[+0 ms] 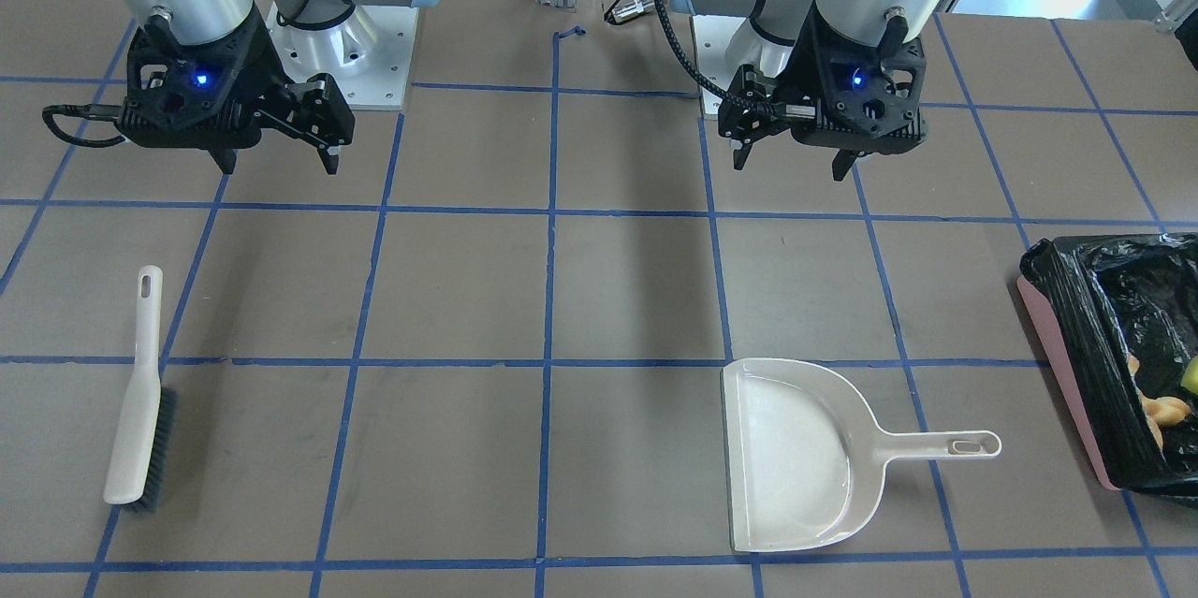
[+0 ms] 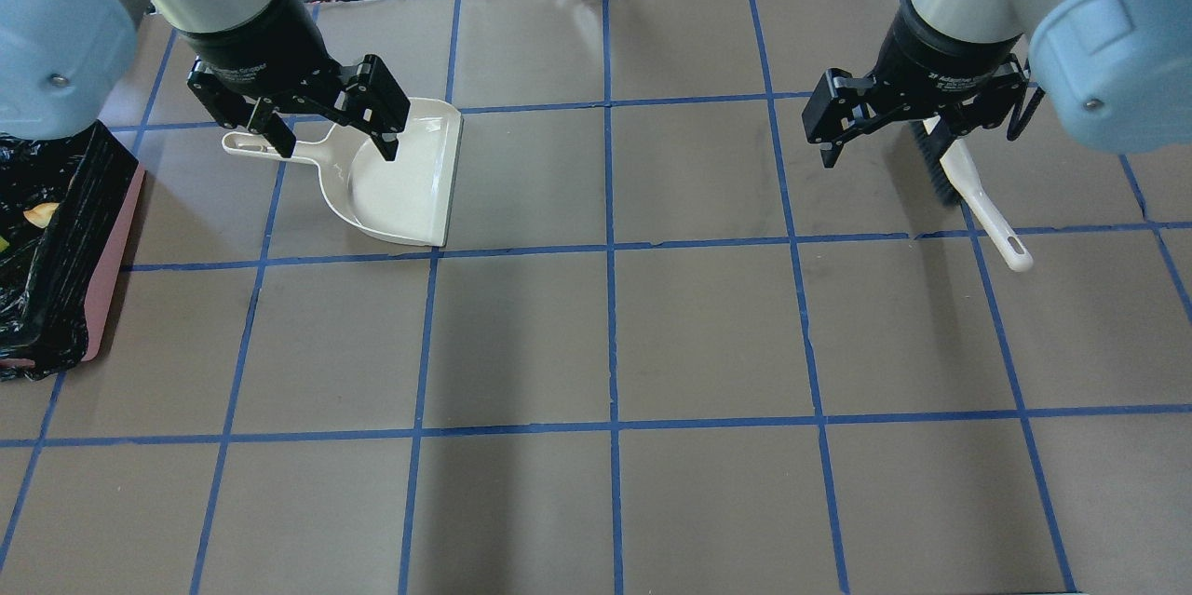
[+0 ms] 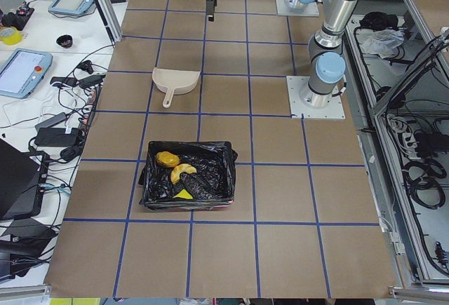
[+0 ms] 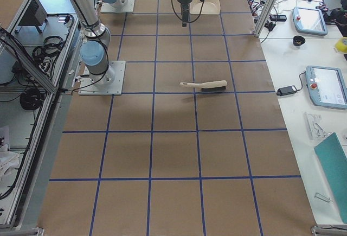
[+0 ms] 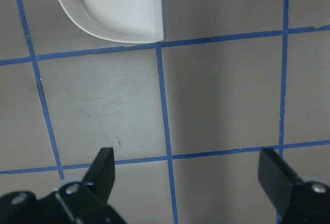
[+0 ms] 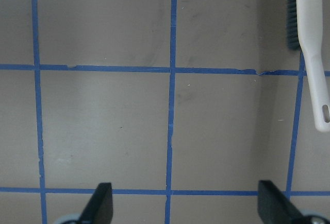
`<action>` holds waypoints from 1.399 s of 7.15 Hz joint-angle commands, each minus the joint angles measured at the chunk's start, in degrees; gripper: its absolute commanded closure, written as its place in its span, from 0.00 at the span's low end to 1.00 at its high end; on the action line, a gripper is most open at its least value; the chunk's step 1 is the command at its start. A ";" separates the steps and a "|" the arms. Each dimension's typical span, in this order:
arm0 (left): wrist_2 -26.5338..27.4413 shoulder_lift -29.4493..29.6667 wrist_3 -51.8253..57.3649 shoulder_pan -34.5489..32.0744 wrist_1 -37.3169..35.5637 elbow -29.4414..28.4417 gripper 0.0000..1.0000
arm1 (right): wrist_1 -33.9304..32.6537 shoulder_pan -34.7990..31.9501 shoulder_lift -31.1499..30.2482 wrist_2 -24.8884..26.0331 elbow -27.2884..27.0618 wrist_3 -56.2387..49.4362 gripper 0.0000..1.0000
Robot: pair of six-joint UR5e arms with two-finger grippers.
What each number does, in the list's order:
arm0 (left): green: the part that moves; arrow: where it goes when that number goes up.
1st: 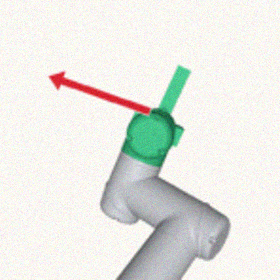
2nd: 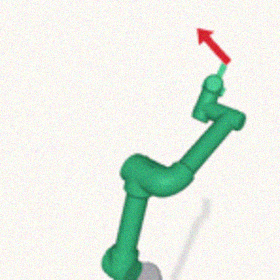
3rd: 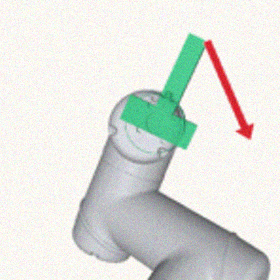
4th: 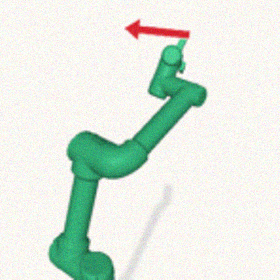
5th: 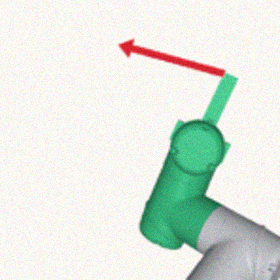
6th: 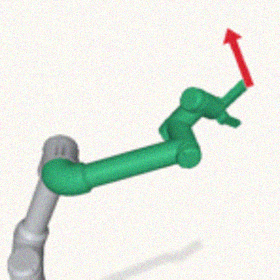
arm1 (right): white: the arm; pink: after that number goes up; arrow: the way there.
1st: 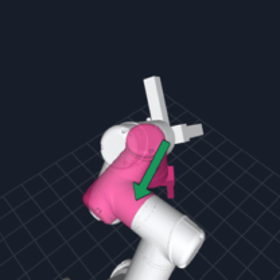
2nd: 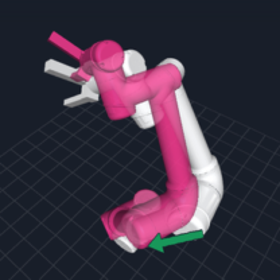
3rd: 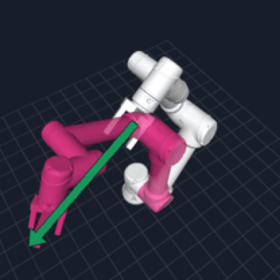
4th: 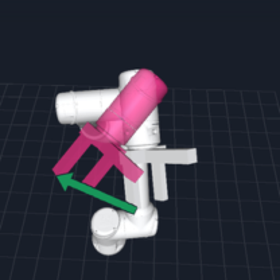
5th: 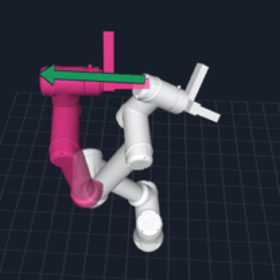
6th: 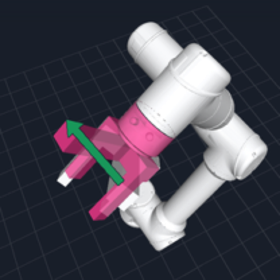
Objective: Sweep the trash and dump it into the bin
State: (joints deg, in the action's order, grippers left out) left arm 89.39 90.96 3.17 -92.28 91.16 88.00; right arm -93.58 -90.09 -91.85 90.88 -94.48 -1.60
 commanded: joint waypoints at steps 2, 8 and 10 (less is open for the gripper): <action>0.26 -0.25 0.26 0.00 -0.10 -0.02 0.00 | -0.02 0.00 0.18 0.00 -0.09 -0.07 0.00; 0.52 0.37 0.34 0.70 -4.59 -0.11 0.00 | -0.02 0.00 0.27 -0.09 -0.18 -0.15 0.00; 0.52 0.89 0.08 0.61 -4.67 0.59 0.00 | -0.11 0.00 0.35 -0.09 -0.18 -0.24 0.00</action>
State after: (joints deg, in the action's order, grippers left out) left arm 89.93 91.70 3.44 -91.65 86.76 88.28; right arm -93.62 -90.09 -91.52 90.80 -94.66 -1.78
